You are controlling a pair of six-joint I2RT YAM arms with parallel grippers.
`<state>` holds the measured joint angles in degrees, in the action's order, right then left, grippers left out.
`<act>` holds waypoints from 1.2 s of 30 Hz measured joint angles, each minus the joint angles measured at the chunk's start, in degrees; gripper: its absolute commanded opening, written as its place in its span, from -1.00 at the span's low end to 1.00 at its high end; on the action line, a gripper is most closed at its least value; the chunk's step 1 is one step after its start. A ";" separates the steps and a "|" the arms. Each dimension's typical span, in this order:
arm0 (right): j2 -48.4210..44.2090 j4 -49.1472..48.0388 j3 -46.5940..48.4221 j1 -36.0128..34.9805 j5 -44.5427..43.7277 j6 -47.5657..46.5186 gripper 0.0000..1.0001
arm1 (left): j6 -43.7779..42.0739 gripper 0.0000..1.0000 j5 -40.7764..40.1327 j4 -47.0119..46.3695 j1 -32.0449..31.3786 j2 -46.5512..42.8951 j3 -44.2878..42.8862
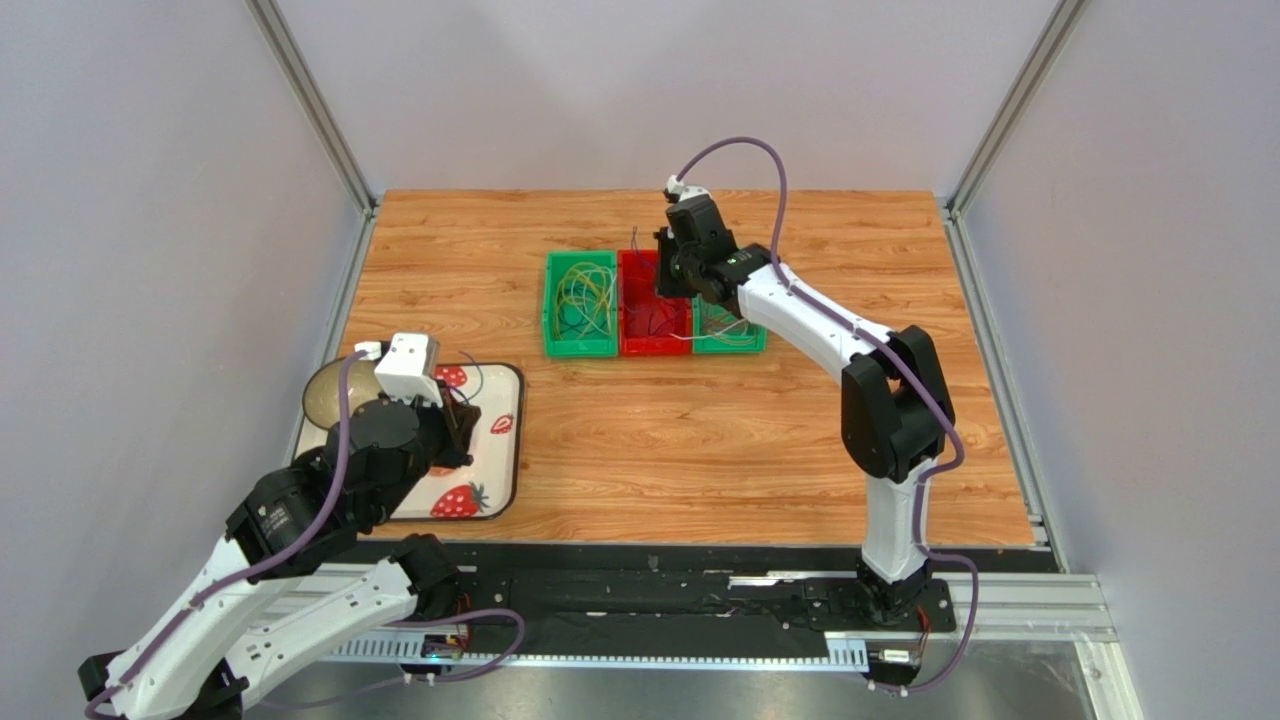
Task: Untangle the cables
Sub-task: Place the cable in the bin.
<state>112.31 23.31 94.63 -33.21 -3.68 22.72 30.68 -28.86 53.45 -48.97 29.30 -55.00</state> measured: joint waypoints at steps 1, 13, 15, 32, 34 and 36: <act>0.07 -0.02 0.00 0.04 -0.09 0.00 -1.00 | 0.00 -1.00 0.00 -0.02 0.00 0.00 0.00; 6.27 1.40 0.02 0.31 -1.64 0.00 -1.00 | 0.00 -1.00 0.00 0.02 0.00 0.00 0.00; 7.17 2.16 0.02 0.31 -1.75 -0.02 -1.00 | 0.02 -1.00 0.00 0.04 -0.02 0.00 0.00; 6.36 8.13 1.01 0.00 -1.51 -1.36 -0.26 | 0.09 -1.00 0.00 0.50 0.00 0.00 0.26; 4.98 9.09 0.00 -0.11 -1.42 -1.36 -0.17 | 0.09 -1.00 0.02 0.52 -0.02 0.00 0.26; 3.61 10.23 -0.31 -0.35 -1.36 -1.33 -0.16 | 0.09 -1.00 0.02 0.52 0.00 0.00 0.26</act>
<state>115.92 33.54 94.32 -33.56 -5.04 21.39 30.76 -28.84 53.98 -48.97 29.30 -54.74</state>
